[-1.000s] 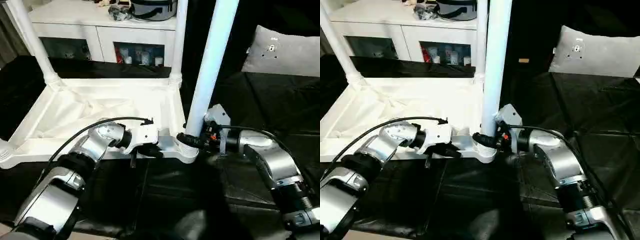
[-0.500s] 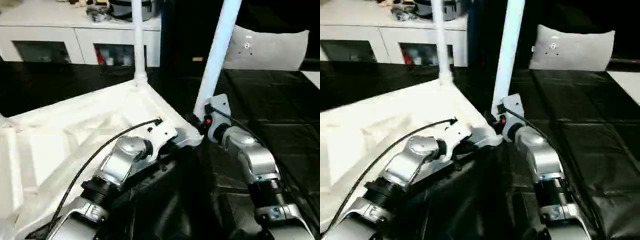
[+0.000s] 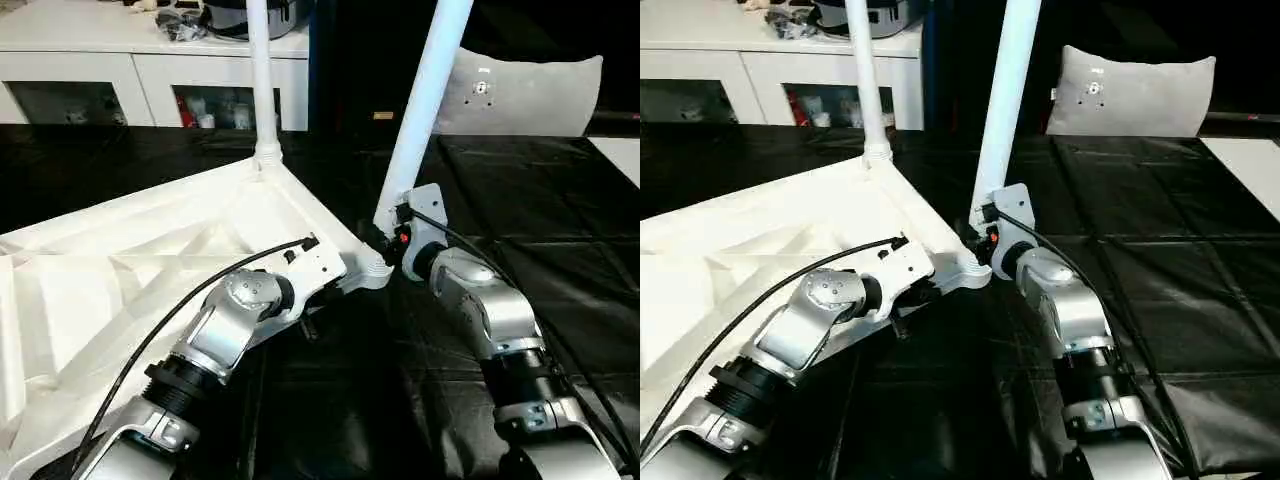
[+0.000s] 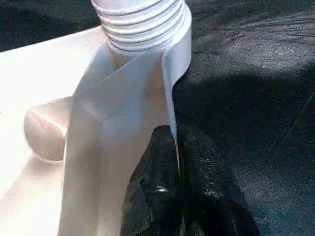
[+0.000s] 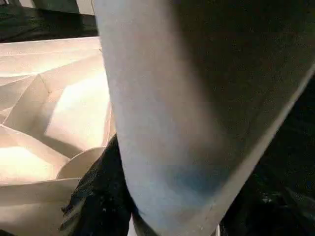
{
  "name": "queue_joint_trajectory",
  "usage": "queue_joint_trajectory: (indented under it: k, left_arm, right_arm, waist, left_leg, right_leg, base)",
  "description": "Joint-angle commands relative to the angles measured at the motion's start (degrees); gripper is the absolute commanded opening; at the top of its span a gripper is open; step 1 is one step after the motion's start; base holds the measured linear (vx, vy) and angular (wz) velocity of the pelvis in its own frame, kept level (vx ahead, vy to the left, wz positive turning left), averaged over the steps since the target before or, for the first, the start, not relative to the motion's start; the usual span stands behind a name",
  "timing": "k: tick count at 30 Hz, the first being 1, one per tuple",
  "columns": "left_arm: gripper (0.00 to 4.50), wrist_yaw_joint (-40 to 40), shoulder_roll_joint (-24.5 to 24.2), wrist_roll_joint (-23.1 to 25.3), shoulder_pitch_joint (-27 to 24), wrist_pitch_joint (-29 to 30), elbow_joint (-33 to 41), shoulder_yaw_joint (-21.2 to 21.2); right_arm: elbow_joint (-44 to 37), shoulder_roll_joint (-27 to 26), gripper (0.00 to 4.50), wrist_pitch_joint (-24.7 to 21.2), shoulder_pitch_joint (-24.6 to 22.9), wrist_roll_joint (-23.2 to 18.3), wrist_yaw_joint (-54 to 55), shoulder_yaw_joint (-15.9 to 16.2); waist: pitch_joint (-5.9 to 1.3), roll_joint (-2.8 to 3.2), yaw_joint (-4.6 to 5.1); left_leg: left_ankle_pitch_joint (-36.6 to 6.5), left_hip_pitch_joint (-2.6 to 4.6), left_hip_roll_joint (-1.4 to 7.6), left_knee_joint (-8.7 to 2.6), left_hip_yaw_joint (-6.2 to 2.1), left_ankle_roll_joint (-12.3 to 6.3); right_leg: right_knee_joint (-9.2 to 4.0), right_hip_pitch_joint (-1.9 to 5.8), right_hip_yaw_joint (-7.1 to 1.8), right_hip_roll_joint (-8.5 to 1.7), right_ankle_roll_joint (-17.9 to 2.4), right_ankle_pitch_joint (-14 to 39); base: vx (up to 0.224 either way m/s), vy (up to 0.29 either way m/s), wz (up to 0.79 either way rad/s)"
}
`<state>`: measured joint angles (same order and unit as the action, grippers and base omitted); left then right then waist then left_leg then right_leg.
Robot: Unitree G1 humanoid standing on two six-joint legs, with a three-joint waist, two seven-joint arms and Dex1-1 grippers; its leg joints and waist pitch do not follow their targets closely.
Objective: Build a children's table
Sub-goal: Rotate leg to tighten
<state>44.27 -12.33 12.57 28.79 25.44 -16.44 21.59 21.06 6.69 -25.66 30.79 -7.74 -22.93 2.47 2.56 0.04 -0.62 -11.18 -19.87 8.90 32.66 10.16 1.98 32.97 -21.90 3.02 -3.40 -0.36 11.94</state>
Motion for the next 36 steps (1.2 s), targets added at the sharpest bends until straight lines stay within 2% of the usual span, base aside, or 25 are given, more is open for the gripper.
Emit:
queue_joint_trajectory:
  k: [1,2,3,4,5,7,8,10,12,14,16,19,21,22,24,25,29,30,33,35,36]
  left_arm:
    - [0.0,1.8,-0.5,0.9,-0.1,0.0,0.8,2.6]
    - [0.0,1.6,-0.5,0.8,0.1,-0.2,0.6,2.4]
    - [0.0,1.4,-0.7,0.7,0.1,-0.2,0.6,2.5]
    - [0.0,1.4,-0.9,0.5,0.3,-0.3,0.4,2.3]
    - [0.0,1.4,-0.9,0.5,0.3,-0.3,0.4,2.3]
    - [0.0,1.3,-1.5,0.1,0.7,-1.2,-0.4,1.6]
    - [0.0,1.3,-1.8,0.1,1.0,-1.6,-0.8,1.4]
    - [0.0,1.4,-2.0,-0.1,1.4,-2.0,-1.5,1.1]
    - [0.0,1.5,-2.3,-0.2,1.7,-2.5,-2.0,0.9]
    - [0.0,1.6,-2.9,-0.2,2.1,-3.6,-3.2,0.6]
    - [0.0,1.9,-3.4,-0.3,2.5,-4.6,-4.0,0.7]
    - [0.0,2.6,-4.2,-0.7,2.8,-6.2,-5.1,0.9]
    - [0.0,4.0,-4.9,-1.0,3.0,-8.1,-6.1,1.3]
    - [0.0,4.8,-5.2,-1.1,3.1,-9.1,-6.7,1.5]
    - [0.0,6.7,-5.9,-1.4,3.3,-11.8,-8.0,1.9]
    - [0.0,7.6,-6.3,-1.5,3.4,-13.1,-8.5,2.1]
    - [0.0,11.6,-7.6,-2.3,3.8,-17.4,-10.3,3.0]
    - [0.0,12.6,-8.1,-2.5,4.0,-18.3,-10.9,3.4]
    - [0.0,15.5,-9.5,-2.5,4.8,-22.9,-12.9,4.7]
    - [0.0,17.1,-10.0,-2.6,5.3,-25.6,-14.1,5.2]
    - [0.0,18.9,-10.2,-2.9,5.9,-27.6,-15.0,5.5]
  right_arm:
    - [7.6,-0.8,2.22,-3.2,-2.7,0.2,-0.2,1.0]
    - [7.7,-0.9,2.22,-3.0,-2.7,0.0,-0.3,0.7]
    - [7.9,-1.0,2.46,-2.8,-2.6,-0.2,-0.3,0.5]
    - [8.0,-0.9,2.46,-2.6,-2.6,-0.2,-0.4,0.5]
    - [8.0,-0.9,2.65,-2.6,-2.6,-0.2,-0.4,0.5]
    - [8.1,-0.2,2.69,-1.4,-2.9,0.0,-1.0,0.4]
    - [7.9,0.1,2.79,-0.8,-3.1,0.1,-1.4,0.4]
    - [7.4,0.7,3.06,-0.1,-3.6,-0.1,-2.4,0.3]
    - [6.7,1.1,3.16,0.2,-4.1,-0.4,-3.1,0.1]
    - [4.7,2.1,3.46,0.6,-5.5,-1.2,-4.5,-0.3]
    - [3.7,3.1,3.54,1.0,-6.5,-1.5,-5.3,-0.8]
    - [2.1,4.6,3.77,2.6,-8.3,-2.3,-7.4,-1.4]
    - [-0.6,6.0,3.97,3.8,-10.2,-3.2,-10.4,-1.5]
    - [-1.7,6.6,4.04,4.6,-11.1,-3.7,-11.8,-1.6]
    - [-4.2,8.3,4.11,5.6,-12.8,-4.7,-14.5,-1.9]
    - [-5.2,9.1,4.25,6.2,-13.5,-5.1,-15.6,-2.0]
    - [-8.3,12.6,4.5,8.3,-15.3,-6.2,-20.2,-2.4]
    - [-9.0,13.6,4.5,8.7,-15.6,-6.7,-21.6,-2.7]
    - [-10.4,16.5,4.5,9.3,-15.9,-8.3,-25.8,-3.7]
    - [-11.3,18.4,4.5,9.4,-16.0,-9.0,-28.9,-3.5]
    - [-12.7,21.1,4.5,8.8,-16.2,-9.3,-33.4,-1.8]
  waist:
    - [-1.65,0.62,-0.28]
    - [-1.69,0.61,-0.2]
    - [-1.72,0.63,-0.25]
    - [-1.7,0.63,-0.22]
    - [-1.67,0.63,-0.18]
    - [-1.8,0.6,-0.27]
    - [-1.96,0.8,-0.47]
    - [-1.95,0.74,-0.59]
    - [-2.09,0.78,-0.95]
    - [-2.35,0.74,-1.45]
    - [-2.43,0.8,-1.64]
    - [-2.61,0.8,-1.85]
    - [-2.83,0.78,-2.04]
    - [-2.88,0.73,-2.11]
    - [-2.7,0.77,-2.26]
    - [-2.84,0.81,-2.31]
    - [-2.55,0.79,-2.34]
    - [-2.55,1.0,-2.38]
    - [-2.62,1.09,-2.46]
    - [-2.83,1.03,-2.87]
    - [-2.85,1.0,-3.08]
  left_leg:
    - [-27.2,0.7,4.35,-4.96,-2.73,2.57]
    - [-27.2,0.66,4.33,-4.92,-2.74,2.52]
    - [-26.9,0.65,4.34,-4.93,-2.71,2.44]
    - [-26.8,0.62,4.35,-4.93,-2.7,2.43]
    - [-26.9,0.59,4.34,-4.95,-2.71,2.41]
    - [-26.4,0.73,4.28,-4.75,-2.53,2.19]
    - [-25.4,0.72,4.34,-4.65,-2.4,2.19]
    - [-23.2,0.23,4.33,-4.8,-2.35,1.52]
    - [-21.1,0.35,4.36,-4.61,-2.07,1.04]
    - [-18.3,0.07,4.48,-4.54,-2.0,0.61]
    - [-16.5,0.16,4.39,-4.43,-1.72,0.04]
    - [-14.8,0.03,4.44,-4.25,-1.69,-0.48]
    - [-12.4,-0.22,4.4,-4.0,-1.6,-1.35]
    - [-10.1,-0.42,4.49,-3.93,-1.67,-2.34]
    - [-10.4,-0.44,4.33,-3.82,-1.53,-3.0]
    - [-10.4,-0.31,4.49,-3.76,-1.53,-2.91]
    - [-12.8,-0.33,4.44,-3.91,-1.62,-2.69]
    - [-12.9,-0.17,4.45,-3.89,-1.59,-2.63]
    - [-12.3,-0.12,4.52,-3.79,-1.58,-2.8]
    - [-10.4,-0.18,4.58,-3.57,-1.54,-3.59]
    - [-9.8,-0.19,4.59,-3.45,-1.51,-4.07]
  right_leg:
    - [-5.6,0.25,-3.2,-5.61,-8.1,27.3]
    - [-5.57,0.3,-3.19,-5.63,-8.2,27.1]
    - [-5.58,0.33,-3.18,-5.65,-8.4,26.7]
    - [-5.54,0.33,-3.18,-5.62,-8.4,26.6]
    - [-5.53,0.34,-3.16,-5.61,-8.4,26.7]
    - [-5.64,0.24,-3.22,-5.6,-8.8,26.3]
    - [-5.57,0.38,-3.25,-5.65,-9.1,24.5]
    - [-5.13,0.82,-3.24,-5.56,-9.6,22.3]
    - [-5.07,0.88,-3.32,-5.51,-10.2,20.4]
    - [-4.67,1.38,-3.37,-5.6,-10.8,17.2]
    - [-4.3,1.41,-3.23,-5.31,-11.9,13.7]
    - [-4.08,1.74,-3.24,-5.44,-12.2,11.7]
    - [-3.74,2.2,-3.26,-5.56,-13.0,8.2]
    - [-3.23,2.38,-3.06,-5.41,-13.9,4.8]
    - [-3.54,2.43,-2.97,-5.41,-14.1,5.5]
    - [-3.39,2.48,-3.02,-5.54,-14.1,5.6]
    - [-4.02,2.45,-2.89,-5.63,-13.1,11.8]
    - [-4.09,2.32,-2.87,-5.52,-12.9,12.3]
    - [-3.91,2.3,-2.85,-5.47,-13.3,11.1]
    - [-3.45,2.59,-2.79,-5.43,-14.0,7.6]
    - [-3.26,2.68,-2.7,-5.44,-14.6,6.0]
  base:
    - [0.0,0.0,0.0]
    - [0.0,0.0,0.0]
    - [0.0,0.0,0.0]
    - [0.0,0.0,0.0]
    - [0.0,0.0,0.0]
    - [0.0,0.0,0.0]
    - [0.0,0.0,0.0]
    - [0.0,0.0,0.0]
    - [0.0,0.0,0.0]
    - [0.0,0.0,0.0]
    - [0.0,0.0,0.0]
    - [0.0,0.0,0.0]
    - [0.0,0.0,0.0]
    - [0.0,0.0,0.0]
    - [0.0,0.0,0.0]
    - [0.0,0.0,0.0]
    - [0.0,0.0,0.0]
    - [0.0,0.0,0.0]
    - [0.0,0.0,0.0]
    - [0.0,0.0,0.0]
    - [0.0,0.0,0.0]
